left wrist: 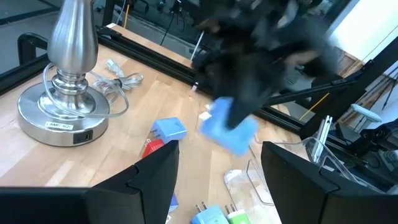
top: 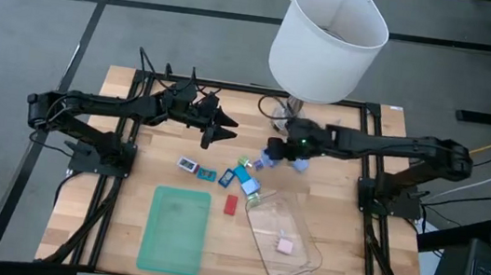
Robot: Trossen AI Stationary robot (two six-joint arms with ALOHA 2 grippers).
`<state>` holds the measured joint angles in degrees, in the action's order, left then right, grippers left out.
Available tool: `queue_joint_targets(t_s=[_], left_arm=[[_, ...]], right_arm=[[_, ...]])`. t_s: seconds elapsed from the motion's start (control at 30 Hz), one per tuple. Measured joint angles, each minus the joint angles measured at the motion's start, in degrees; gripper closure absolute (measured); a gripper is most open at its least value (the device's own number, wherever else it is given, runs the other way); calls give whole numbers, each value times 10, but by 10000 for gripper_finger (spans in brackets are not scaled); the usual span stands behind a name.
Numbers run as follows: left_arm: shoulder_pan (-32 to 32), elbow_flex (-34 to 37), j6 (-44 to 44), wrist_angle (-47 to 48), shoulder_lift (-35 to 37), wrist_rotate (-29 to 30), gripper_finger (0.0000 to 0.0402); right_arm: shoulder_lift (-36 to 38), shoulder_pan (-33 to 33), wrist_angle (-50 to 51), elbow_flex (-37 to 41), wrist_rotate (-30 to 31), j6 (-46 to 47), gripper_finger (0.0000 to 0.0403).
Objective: Pick & Place Office items
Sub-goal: Put the middle light blue charger adapter into the transparent bin
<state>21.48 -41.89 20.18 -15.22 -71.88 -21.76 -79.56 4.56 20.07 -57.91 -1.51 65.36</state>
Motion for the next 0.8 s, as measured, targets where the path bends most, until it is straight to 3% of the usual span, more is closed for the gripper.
queue_joint_targets(t_s=[0.17,0.37,0.53,0.67,0.8], left_arm=[[0,0,-4,0,0,0,178],[0,0,-6,0,0,2,178],[0,0,-6,-10,0,4,178],[1,0,-5,-13,0,5,178],[1,0,1,-13,0,6,178]], right_arm=[[25,-56,-8,-34,-26,-27,284],[29,-172,-3,-43,-26,-43,284],[23,-254,67,-44,19,-7,284],[23,-277,176,-43,44,7,284],[23,-282,199,-36,39,-8,284]])
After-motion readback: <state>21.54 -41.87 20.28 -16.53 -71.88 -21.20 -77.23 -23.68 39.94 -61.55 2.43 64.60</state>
